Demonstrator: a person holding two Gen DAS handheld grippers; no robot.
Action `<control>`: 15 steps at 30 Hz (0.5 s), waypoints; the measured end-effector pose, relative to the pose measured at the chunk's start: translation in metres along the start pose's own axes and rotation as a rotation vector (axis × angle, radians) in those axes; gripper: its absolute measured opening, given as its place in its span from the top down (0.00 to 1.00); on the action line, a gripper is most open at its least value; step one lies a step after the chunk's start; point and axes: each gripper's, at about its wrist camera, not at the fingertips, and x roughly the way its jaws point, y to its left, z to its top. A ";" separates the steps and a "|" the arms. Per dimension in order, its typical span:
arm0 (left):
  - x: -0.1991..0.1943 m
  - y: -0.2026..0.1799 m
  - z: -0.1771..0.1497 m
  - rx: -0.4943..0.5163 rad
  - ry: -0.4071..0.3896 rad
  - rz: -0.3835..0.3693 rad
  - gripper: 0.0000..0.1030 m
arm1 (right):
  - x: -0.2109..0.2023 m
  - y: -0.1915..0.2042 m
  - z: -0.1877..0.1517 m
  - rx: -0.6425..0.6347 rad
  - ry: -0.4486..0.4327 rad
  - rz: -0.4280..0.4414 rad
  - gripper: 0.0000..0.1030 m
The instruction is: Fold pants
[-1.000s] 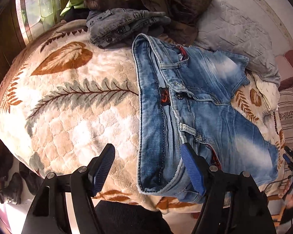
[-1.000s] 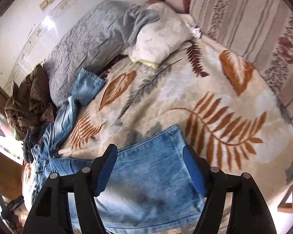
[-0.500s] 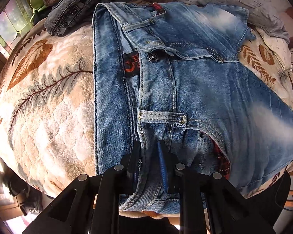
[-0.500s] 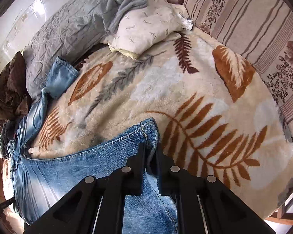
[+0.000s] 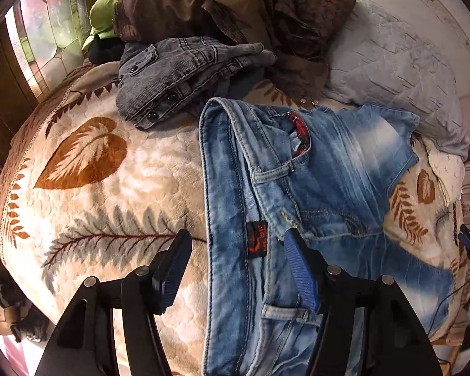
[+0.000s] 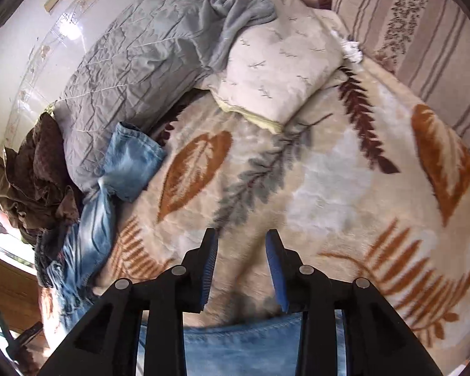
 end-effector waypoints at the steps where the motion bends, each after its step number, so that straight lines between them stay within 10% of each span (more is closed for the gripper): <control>1: 0.012 0.001 0.010 -0.028 0.020 -0.018 0.41 | 0.015 0.011 0.009 0.009 0.017 0.033 0.64; 12: 0.121 -0.012 0.060 -0.151 0.119 -0.090 0.42 | 0.199 0.100 0.081 0.106 0.125 0.184 0.57; 15: 0.133 -0.023 0.069 -0.115 0.113 -0.068 0.62 | 0.214 0.118 0.082 0.058 0.072 0.169 0.70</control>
